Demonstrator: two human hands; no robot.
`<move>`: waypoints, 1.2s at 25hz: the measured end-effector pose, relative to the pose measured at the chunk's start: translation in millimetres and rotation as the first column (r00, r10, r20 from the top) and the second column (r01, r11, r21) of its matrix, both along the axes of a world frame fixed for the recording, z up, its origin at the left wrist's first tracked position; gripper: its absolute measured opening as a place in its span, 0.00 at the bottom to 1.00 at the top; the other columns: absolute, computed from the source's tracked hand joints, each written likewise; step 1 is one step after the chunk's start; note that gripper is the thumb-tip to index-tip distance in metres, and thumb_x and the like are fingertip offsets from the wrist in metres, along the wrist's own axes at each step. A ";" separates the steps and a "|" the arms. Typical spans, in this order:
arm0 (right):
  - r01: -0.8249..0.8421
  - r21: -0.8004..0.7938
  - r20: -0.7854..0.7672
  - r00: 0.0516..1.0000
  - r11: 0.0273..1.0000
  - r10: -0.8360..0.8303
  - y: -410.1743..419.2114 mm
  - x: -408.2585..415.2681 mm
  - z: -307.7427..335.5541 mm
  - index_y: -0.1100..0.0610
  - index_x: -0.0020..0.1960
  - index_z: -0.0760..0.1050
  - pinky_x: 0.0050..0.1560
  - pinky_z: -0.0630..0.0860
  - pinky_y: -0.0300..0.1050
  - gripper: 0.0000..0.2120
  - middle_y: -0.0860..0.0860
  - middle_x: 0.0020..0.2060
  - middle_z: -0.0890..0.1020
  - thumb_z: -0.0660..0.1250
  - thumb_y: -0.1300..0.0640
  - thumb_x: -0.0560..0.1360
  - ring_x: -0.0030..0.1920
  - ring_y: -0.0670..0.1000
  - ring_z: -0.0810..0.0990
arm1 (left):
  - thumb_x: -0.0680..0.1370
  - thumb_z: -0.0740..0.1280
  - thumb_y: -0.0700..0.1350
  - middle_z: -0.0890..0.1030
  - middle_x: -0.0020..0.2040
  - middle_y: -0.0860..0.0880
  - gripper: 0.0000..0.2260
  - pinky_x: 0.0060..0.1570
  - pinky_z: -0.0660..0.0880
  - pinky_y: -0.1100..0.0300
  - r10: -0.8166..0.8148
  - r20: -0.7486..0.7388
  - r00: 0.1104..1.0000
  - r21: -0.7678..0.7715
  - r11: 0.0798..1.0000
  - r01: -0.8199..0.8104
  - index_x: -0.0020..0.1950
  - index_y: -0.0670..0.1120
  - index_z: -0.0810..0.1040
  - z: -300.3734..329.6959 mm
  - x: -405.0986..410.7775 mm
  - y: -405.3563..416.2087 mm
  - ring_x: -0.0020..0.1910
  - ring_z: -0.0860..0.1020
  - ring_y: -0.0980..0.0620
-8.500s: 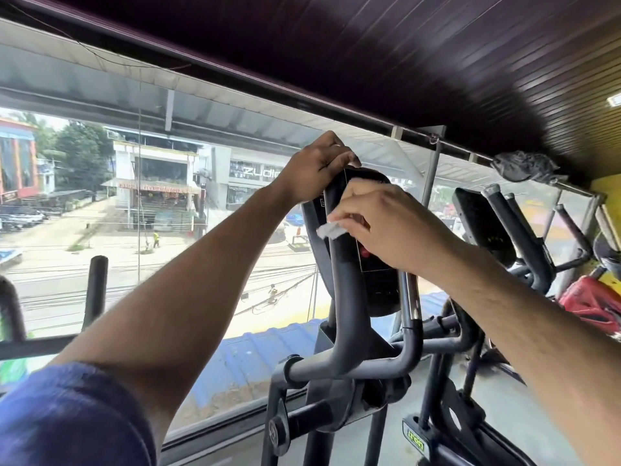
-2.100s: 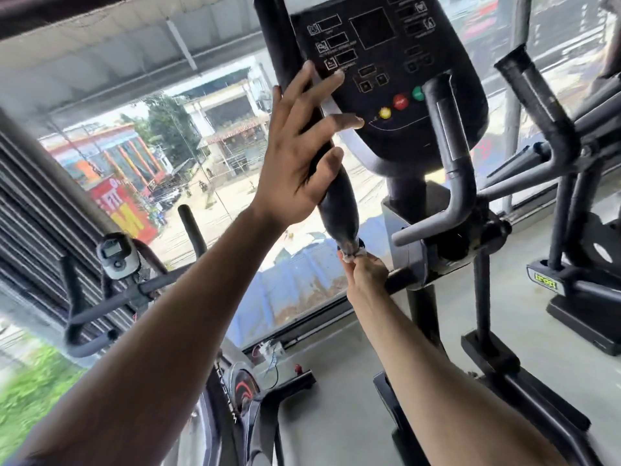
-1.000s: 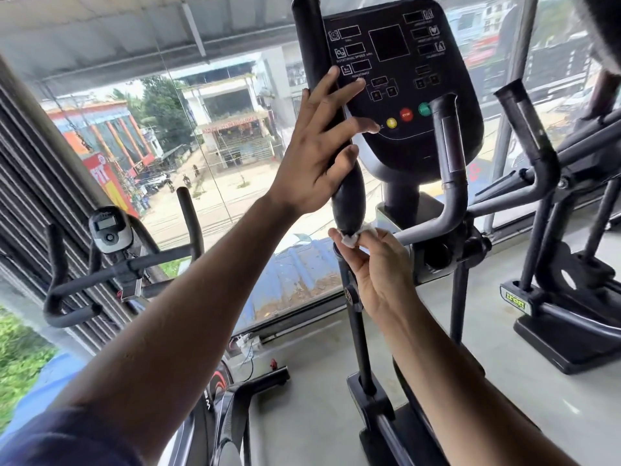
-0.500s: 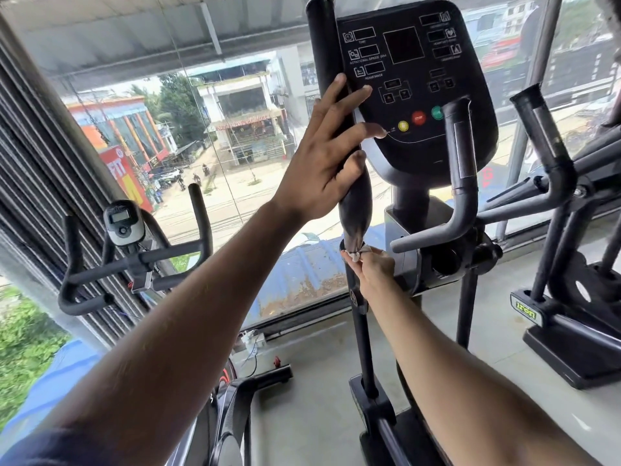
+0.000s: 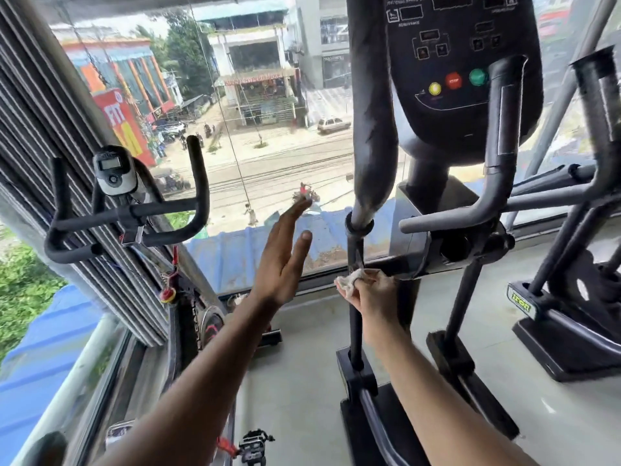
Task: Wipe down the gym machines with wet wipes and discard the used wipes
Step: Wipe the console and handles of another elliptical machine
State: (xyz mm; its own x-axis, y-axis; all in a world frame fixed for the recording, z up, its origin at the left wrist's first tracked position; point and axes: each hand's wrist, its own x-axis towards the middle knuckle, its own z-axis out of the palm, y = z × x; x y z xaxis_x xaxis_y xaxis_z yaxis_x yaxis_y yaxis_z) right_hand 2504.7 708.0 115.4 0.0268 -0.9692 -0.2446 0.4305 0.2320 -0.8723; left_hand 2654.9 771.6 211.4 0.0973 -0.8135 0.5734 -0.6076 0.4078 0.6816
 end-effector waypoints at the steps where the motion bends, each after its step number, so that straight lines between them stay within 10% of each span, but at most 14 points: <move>1: -0.022 0.005 -0.025 0.999 1.000 0.022 0.6 5.3 -4.2 0.67 0.44 0.74 0.50 0.85 0.55 0.09 0.66 0.35 0.74 0.57 0.76 0.72 0.42 0.65 0.79 | 0.86 0.56 0.54 0.69 0.78 0.57 0.20 0.77 0.64 0.48 -0.002 -0.015 1.000 0.055 0.998 0.002 0.79 0.57 0.65 -14.6 7.7 -2.4 0.78 0.65 0.60; 7: -0.112 0.007 -0.025 0.993 0.994 0.112 -13.7 55.9 15.4 0.62 0.46 0.73 0.40 0.82 0.42 0.10 0.59 0.37 0.83 0.60 0.76 0.76 0.42 0.57 0.85 | 0.86 0.60 0.54 0.80 0.68 0.53 0.18 0.65 0.77 0.51 -0.113 -0.181 0.977 0.179 0.973 0.145 0.75 0.53 0.70 -70.4 57.3 -43.3 0.68 0.77 0.58; 13: -0.032 -0.200 -0.375 0.926 0.979 -0.046 -54.6 108.1 26.9 0.47 0.40 0.79 0.46 0.84 0.56 0.11 0.57 0.42 0.84 0.69 0.64 0.72 0.49 0.65 0.85 | 0.85 0.58 0.59 0.84 0.60 0.52 0.19 0.62 0.79 0.47 -0.166 -0.315 0.935 0.205 0.950 0.237 0.70 0.51 0.75 -100.2 110.6 -119.5 0.61 0.81 0.54; 18: 0.038 -0.205 -0.373 0.921 0.978 -0.114 -79.0 114.3 30.5 0.45 0.40 0.78 0.54 0.82 0.66 0.08 0.50 0.39 0.84 0.68 0.59 0.69 0.44 0.55 0.85 | 0.86 0.57 0.55 0.84 0.58 0.52 0.17 0.61 0.79 0.49 -0.298 -0.293 0.909 0.247 0.894 0.373 0.69 0.50 0.77 -96.8 103.5 -182.6 0.58 0.83 0.54; 24: 0.061 -0.427 -0.410 0.876 0.902 -0.253 -99.9 114.0 33.6 0.54 0.46 0.74 0.46 0.80 0.45 0.06 0.47 0.39 0.82 0.66 0.64 0.73 0.41 0.48 0.83 | 0.87 0.56 0.50 0.85 0.56 0.48 0.16 0.61 0.79 0.50 -0.394 -0.413 0.821 0.203 0.839 0.504 0.66 0.45 0.78 -99.7 100.7 -245.8 0.56 0.84 0.50; 30: 0.223 -0.532 -0.439 0.752 0.817 -0.491 -134.6 123.3 55.1 0.49 0.47 0.73 0.42 0.76 0.46 0.05 0.49 0.44 0.79 0.69 0.56 0.78 0.40 0.52 0.80 | 0.86 0.60 0.47 0.84 0.60 0.52 0.14 0.62 0.77 0.48 -0.701 -0.132 0.700 0.162 0.682 0.713 0.62 0.42 0.82 -91.4 57.7 -351.8 0.61 0.81 0.55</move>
State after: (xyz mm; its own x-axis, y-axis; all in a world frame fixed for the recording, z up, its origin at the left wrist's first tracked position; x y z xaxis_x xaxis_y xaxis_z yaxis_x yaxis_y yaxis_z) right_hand 2628.1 573.4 170.5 -0.3477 -0.8788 0.3267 -0.1656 -0.2853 -0.9440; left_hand 2712.6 419.7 120.0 -0.5259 -0.7420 0.4158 -0.1508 0.5624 0.8130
